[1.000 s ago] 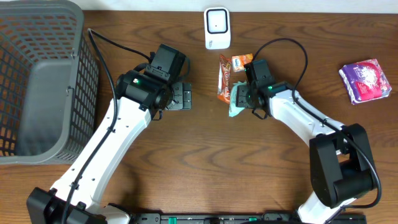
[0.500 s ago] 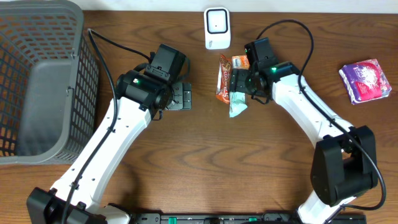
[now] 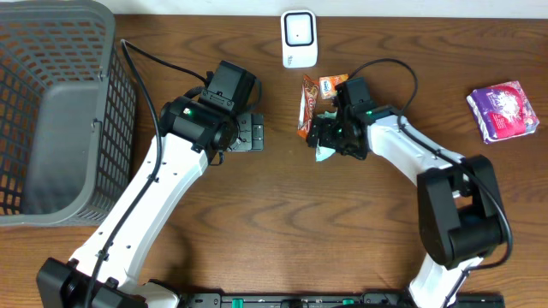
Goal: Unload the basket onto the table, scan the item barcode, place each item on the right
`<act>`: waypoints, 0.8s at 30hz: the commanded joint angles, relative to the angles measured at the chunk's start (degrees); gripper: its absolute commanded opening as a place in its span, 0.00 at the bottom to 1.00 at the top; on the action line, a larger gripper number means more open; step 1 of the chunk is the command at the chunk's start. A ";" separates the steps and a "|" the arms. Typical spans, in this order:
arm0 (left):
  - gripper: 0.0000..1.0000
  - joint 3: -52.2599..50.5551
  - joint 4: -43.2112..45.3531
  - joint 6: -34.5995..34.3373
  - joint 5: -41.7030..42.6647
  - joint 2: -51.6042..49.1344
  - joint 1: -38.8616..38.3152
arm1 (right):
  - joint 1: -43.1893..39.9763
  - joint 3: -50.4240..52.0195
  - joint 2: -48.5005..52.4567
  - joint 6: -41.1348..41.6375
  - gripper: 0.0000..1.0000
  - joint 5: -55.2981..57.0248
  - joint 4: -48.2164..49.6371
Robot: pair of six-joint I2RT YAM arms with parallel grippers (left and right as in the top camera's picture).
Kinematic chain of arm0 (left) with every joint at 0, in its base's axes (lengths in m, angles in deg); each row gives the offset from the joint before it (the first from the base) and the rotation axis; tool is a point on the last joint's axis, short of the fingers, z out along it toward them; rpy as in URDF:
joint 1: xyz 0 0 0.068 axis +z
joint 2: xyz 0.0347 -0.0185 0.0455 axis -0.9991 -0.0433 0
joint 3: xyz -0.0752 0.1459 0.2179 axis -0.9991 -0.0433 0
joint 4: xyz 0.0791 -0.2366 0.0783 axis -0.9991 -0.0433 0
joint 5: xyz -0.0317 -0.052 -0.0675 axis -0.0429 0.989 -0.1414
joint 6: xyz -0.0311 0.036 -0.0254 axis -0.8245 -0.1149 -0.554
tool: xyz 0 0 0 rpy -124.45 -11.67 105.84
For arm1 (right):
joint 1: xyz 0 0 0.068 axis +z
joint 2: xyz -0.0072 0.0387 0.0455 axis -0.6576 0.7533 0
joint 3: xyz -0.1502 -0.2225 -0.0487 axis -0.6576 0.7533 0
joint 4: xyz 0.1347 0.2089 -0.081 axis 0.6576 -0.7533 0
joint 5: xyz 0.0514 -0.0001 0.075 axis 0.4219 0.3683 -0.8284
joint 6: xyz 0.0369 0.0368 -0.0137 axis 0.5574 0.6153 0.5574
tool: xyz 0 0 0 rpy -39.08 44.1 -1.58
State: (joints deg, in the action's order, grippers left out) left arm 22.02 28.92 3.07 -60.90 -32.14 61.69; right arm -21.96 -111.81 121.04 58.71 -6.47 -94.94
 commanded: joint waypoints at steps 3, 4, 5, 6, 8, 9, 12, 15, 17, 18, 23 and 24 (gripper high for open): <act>0.98 -0.11 -0.33 -0.28 -1.11 0.00 0.02 | -0.20 0.42 2.23 0.24 0.32 0.44 3.13; 0.98 -0.11 -0.33 -0.28 -1.11 0.00 0.02 | -0.50 0.20 1.95 -0.11 0.18 1.05 3.06; 0.98 -0.11 -0.33 -0.26 -1.11 0.00 0.02 | -0.83 -0.28 1.53 -1.18 0.07 1.27 2.67; 0.98 -0.11 -0.35 -0.28 -1.14 0.00 0.02 | -0.98 -1.01 1.22 -2.40 0.01 1.64 1.84; 0.98 -0.11 -0.33 -0.28 -1.11 0.00 0.02 | -1.20 -3.54 0.48 -4.28 0.01 4.31 -1.95; 0.98 -0.11 -0.33 -0.28 -1.11 0.00 0.02 | -1.11 -6.56 -0.09 -5.29 0.01 9.62 -7.06; 0.98 -0.11 -0.35 -0.28 -1.11 0.00 0.02 | 0.17 -13.84 -0.28 -6.36 0.01 27.26 -19.23; 0.98 -0.11 -0.33 -0.28 -1.11 0.00 0.02 | 1.68 -14.84 -0.26 -6.16 0.01 42.99 -23.89; 0.98 -0.11 -0.35 -0.28 -1.11 0.00 0.02 | 2.34 -13.79 0.48 -4.37 0.01 51.74 -25.29; 0.98 -0.11 -0.35 -0.28 -1.11 0.00 0.02 | 2.49 -12.74 0.92 -3.78 0.01 54.40 -25.27; 0.98 -0.11 -0.33 -0.28 -1.11 0.00 0.02 | 2.54 -9.35 5.31 -1.99 0.12 53.99 -24.22; 0.98 -0.11 -0.33 -0.26 -1.11 0.00 0.02 | 2.64 -9.35 6.16 -2.03 0.19 51.98 -24.00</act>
State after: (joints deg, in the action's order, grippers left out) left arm 22.02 28.90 3.07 -60.90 -32.14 61.69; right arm -19.75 -122.50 123.35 54.90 41.64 -119.38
